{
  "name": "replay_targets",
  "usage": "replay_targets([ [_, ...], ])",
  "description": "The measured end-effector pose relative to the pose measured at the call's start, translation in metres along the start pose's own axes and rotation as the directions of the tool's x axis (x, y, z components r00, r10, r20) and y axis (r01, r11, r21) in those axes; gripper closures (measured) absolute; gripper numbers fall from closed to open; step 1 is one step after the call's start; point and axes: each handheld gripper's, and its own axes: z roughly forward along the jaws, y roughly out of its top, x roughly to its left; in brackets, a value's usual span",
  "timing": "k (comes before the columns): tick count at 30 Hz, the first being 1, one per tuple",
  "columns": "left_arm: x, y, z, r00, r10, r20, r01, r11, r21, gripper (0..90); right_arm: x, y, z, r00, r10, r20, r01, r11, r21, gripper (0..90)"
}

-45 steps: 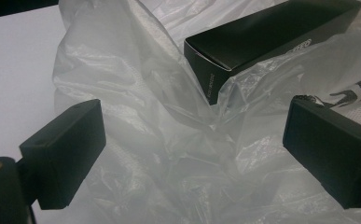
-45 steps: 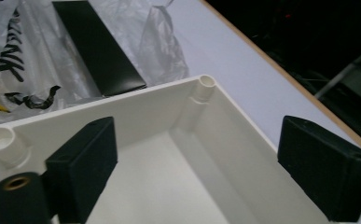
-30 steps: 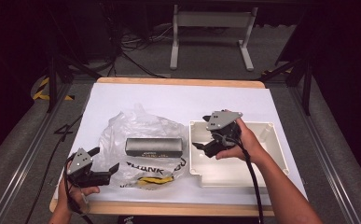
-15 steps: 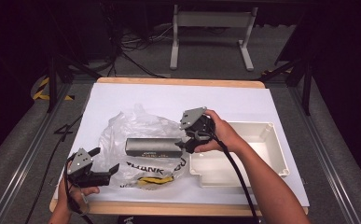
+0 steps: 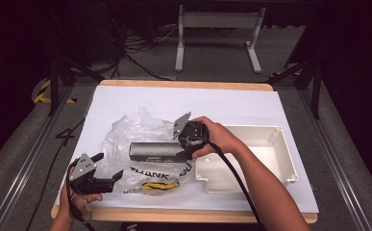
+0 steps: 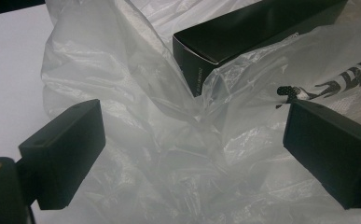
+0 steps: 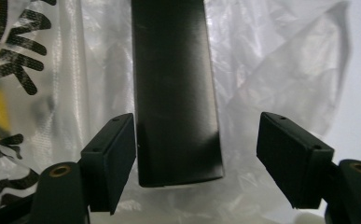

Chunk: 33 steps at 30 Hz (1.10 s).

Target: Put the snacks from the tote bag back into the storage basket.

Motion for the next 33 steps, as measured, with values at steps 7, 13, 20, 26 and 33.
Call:
replay_targets([
  [7, 0.001, 0.0, -0.002, 1.0, -0.006, -0.003, 0.006, 1.0, -0.005, 6.5, -0.003, 0.008, 0.018, 0.9986, -0.014, -0.052, 0.018, 0.997, 0.077, 33.6],
  [13, 0.001, -0.001, -0.001, 1.0, -0.007, 0.002, 0.007, 1.0, 0.007, 6.5, -0.003, 0.01, 0.028, 0.9961, -0.026, -0.084, 0.035, 0.994, 0.105, 40.7],
  [20, 0.001, -0.001, -0.001, 1.0, -0.006, 0.002, 0.006, 1.0, 0.007, 6.5, 0.0, 0.014, 0.028, 0.9954, -0.06, -0.075, 0.068, 0.991, 0.111, 42.9],
  [26, 0.001, -0.002, 0.0, 1.0, -0.005, -0.001, 0.005, 0.9999, 0.011, 6.5, 0.004, 0.016, 0.021, 0.9936, -0.091, -0.066, 0.097, 0.992, 0.083, 43.1],
  [33, 0.001, -0.002, 0.0, 0.9999, -0.003, -0.011, 0.003, 0.9999, 0.013, 6.5, 0.006, 0.017, 0.017, 0.9934, -0.101, -0.054, 0.105, 0.992, 0.07, 43.2],
])
